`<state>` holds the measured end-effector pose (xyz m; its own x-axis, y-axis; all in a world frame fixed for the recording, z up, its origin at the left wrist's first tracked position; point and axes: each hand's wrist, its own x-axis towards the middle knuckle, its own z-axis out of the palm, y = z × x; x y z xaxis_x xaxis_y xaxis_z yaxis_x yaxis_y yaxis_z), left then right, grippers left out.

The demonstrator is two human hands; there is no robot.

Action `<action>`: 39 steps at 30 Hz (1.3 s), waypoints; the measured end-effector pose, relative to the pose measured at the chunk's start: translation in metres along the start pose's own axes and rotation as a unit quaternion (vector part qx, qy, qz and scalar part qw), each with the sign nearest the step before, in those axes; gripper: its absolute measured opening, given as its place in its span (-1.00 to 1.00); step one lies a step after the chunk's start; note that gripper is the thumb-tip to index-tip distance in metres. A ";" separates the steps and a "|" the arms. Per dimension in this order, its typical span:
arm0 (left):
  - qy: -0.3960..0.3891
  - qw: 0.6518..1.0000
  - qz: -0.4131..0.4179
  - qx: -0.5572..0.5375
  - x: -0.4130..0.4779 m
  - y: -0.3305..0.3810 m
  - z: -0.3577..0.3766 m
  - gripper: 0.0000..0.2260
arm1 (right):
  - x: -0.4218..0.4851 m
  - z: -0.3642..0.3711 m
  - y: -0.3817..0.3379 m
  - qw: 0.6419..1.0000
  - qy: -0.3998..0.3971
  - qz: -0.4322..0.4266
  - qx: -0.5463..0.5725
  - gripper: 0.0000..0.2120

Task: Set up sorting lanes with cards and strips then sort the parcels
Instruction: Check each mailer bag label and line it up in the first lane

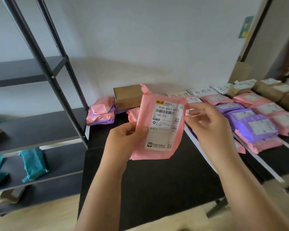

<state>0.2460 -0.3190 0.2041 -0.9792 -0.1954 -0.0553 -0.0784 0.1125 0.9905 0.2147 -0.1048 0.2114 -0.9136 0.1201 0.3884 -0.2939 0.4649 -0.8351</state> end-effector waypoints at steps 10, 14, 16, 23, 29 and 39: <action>-0.103 0.992 0.037 0.070 -0.010 0.011 0.068 -0.86 | -0.015 -0.062 0.023 0.991 0.018 -0.056 -0.122 -0.66; -0.140 0.984 0.045 0.103 -0.015 0.017 0.124 -0.84 | -0.021 -0.111 0.048 0.988 0.031 -0.031 -0.148 -0.73; -0.153 0.980 0.048 0.118 -0.019 0.019 0.159 -0.84 | -0.023 -0.142 0.064 0.986 0.045 -0.009 -0.159 -0.76; -0.206 0.968 0.049 0.138 -0.046 0.029 0.301 -0.86 | -0.030 -0.264 0.131 0.984 0.128 0.068 -0.101 -0.92; -0.203 0.964 0.075 0.151 -0.072 0.025 0.404 -0.82 | -0.037 -0.346 0.189 0.977 0.168 0.072 -0.105 -0.92; 0.022 0.992 0.073 0.098 -0.051 0.007 0.493 -0.83 | -0.017 -0.426 0.279 0.934 0.277 0.203 -0.102 -0.89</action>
<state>0.2035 0.1717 0.1519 -0.9741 -0.2048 0.0962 0.0241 0.3288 0.9441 0.2678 0.3964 0.1380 -0.6362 0.7318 0.2445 0.1574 0.4333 -0.8874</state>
